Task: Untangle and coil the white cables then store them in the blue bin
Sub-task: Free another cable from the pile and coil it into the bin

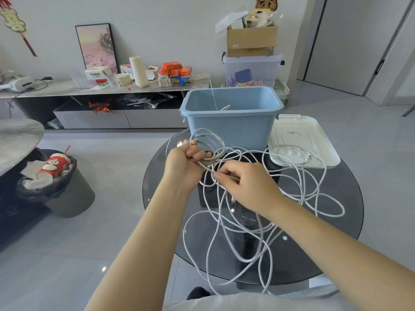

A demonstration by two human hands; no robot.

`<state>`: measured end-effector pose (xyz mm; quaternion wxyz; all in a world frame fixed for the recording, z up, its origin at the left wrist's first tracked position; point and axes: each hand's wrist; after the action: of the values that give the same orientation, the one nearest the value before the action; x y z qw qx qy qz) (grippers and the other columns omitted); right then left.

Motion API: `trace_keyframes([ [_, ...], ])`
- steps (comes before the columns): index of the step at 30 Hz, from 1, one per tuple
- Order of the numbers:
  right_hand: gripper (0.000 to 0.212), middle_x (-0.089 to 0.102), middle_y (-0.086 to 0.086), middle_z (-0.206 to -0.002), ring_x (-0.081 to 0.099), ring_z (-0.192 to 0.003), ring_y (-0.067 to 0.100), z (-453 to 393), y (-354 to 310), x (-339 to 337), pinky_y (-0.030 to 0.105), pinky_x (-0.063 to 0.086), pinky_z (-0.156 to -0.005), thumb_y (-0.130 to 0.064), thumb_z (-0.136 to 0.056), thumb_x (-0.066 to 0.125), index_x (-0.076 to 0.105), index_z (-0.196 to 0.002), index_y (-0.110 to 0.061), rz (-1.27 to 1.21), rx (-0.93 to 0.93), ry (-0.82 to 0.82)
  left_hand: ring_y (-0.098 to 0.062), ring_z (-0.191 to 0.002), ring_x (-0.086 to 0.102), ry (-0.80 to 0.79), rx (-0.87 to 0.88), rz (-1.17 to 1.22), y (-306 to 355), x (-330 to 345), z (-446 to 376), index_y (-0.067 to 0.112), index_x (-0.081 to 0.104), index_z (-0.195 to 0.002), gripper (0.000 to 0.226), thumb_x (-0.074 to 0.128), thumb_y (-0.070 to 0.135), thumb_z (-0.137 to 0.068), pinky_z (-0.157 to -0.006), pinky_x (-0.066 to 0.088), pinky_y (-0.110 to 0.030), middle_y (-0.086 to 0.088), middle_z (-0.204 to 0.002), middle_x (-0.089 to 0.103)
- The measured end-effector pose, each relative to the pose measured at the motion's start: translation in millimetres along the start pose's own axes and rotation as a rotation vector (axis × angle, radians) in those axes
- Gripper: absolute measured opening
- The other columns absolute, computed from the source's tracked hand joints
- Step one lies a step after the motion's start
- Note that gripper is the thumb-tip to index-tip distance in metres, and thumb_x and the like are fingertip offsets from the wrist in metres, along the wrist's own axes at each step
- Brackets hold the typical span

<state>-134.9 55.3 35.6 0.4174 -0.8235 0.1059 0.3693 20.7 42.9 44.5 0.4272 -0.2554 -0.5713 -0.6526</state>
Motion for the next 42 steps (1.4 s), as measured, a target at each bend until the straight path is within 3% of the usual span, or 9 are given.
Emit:
trace_keyframes([
  [3, 0.045, 0.036, -0.009, -0.040, 0.033, -0.039, 0.009, -3.5, 16.7, -22.7, 0.023, 0.030, -0.047, -0.046, -0.093, 0.049, 0.061, -0.059, -0.019, -0.248, 0.287, -0.316, -0.009, -0.035, 0.027, 0.000, -0.006, 0.021, 10.5, -7.6, -3.1, 0.014, 0.039, -0.071, 0.035, 0.027, 0.021, -0.103, -0.058, 0.037, -0.025, 0.008, -0.042, 0.028],
  [6, 0.053, 0.026, -0.003, -0.041, 0.023, -0.037, 0.012, -8.0, 46.4, -42.5, 0.024, 0.022, -0.046, -0.047, -0.092, 0.046, 0.050, -0.049, -0.016, -0.477, 0.516, -0.389, -0.008, -0.033, 0.025, 0.004, -0.009, 0.022, 17.5, -11.5, -1.6, 0.014, 0.041, -0.066, 0.043, 0.032, 0.034, -0.103, -0.059, 0.035, -0.024, 0.008, -0.042, 0.026],
  [15, 0.044, 0.020, -0.009, -0.042, 0.015, -0.036, 0.006, -17.2, 91.5, -63.0, 0.019, 0.015, -0.037, -0.030, -0.091, 0.051, 0.029, -0.055, -0.020, -0.598, 0.831, -0.259, -0.004, -0.030, 0.023, 0.030, 0.053, -0.284, 16.4, -9.0, 1.3, 0.014, 0.042, -0.070, 0.036, 0.041, 0.032, -0.101, -0.043, 0.039, -0.018, 0.011, -0.037, 0.023],
  [25, 0.027, 0.031, -0.008, -0.042, 0.022, -0.035, 0.004, -31.8, 40.5, -42.8, 0.013, 0.012, -0.033, -0.017, -0.098, 0.047, 0.062, -0.076, -0.011, -0.768, 0.757, 0.174, -0.010, -0.043, 0.053, 0.020, 0.213, -1.020, -20.1, 2.3, 8.8, 0.010, 0.054, -0.069, 0.036, 0.046, 0.026, -0.100, -0.061, 0.050, -0.029, 0.006, -0.045, 0.055],
  [29, 0.027, 0.048, -0.006, -0.056, 0.036, -0.044, 0.007, -30.1, 30.8, -34.8, 0.014, 0.027, -0.039, -0.017, -0.098, 0.046, 0.065, -0.080, -0.016, -0.453, 0.626, 0.232, -0.009, -0.044, 0.056, 0.068, 0.234, -0.858, -24.4, 6.9, 8.4, 0.009, 0.053, -0.069, 0.034, 0.047, 0.023, -0.100, -0.058, 0.051, -0.023, 0.008, -0.044, 0.052],
  [32, 0.029, 0.045, -0.010, -0.056, 0.037, -0.047, 0.007, -29.2, 40.2, -41.9, 0.021, 0.026, -0.049, -0.018, -0.093, 0.047, 0.066, -0.072, -0.018, -0.379, 0.684, 0.172, -0.008, -0.042, 0.054, 0.145, 0.157, -0.465, -15.7, 0.5, 2.8, 0.005, 0.051, -0.079, 0.026, 0.047, 0.021, -0.100, -0.050, 0.052, -0.021, 0.003, -0.050, 0.051],
  [35, 0.043, 0.043, -0.010, -0.060, 0.036, -0.056, 0.008, -28.5, 52.6, -52.7, 0.023, 0.027, -0.054, -0.047, -0.092, 0.049, 0.066, -0.064, -0.019, -0.396, 0.759, 0.094, -0.007, -0.040, 0.052, 0.159, 0.113, -0.198, -5.7, -7.1, 0.2, 0.008, 0.046, -0.084, 0.020, 0.043, 0.019, -0.101, -0.049, 0.051, -0.022, 0.004, -0.046, 0.047],
  [39, 0.037, 0.064, -0.007, -0.081, 0.054, -0.089, 0.014, -25.5, 72.8, -54.6, 0.037, 0.042, -0.096, -0.049, -0.078, 0.069, 0.066, -0.061, -0.016, -0.333, 0.691, -0.011, -0.008, -0.040, 0.055, 0.108, 0.078, 0.060, 2.1, -9.0, 0.4, 0.012, 0.045, -0.079, 0.027, 0.039, 0.020, -0.103, -0.055, 0.054, -0.025, 0.006, -0.042, 0.044],
  [42, 0.032, 0.062, -0.002, -0.069, 0.053, -0.071, 0.012, -25.1, 75.4, -51.6, 0.030, 0.041, -0.078, -0.041, -0.082, 0.068, 0.064, -0.061, -0.017, -0.210, 0.636, -0.037, -0.006, -0.031, 0.044, -0.018, 0.012, 0.172, 5.5, -8.3, 4.3, 0.011, 0.043, -0.072, 0.035, 0.034, 0.021, -0.104, -0.048, 0.051, -0.020, 0.008, -0.037, 0.035],
])
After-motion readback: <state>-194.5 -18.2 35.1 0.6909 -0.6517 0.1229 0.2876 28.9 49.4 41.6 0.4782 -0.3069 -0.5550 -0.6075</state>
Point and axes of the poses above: each hand's wrist, its own z-axis away from the middle knuckle, its own x-axis out of the palm, y = z × x
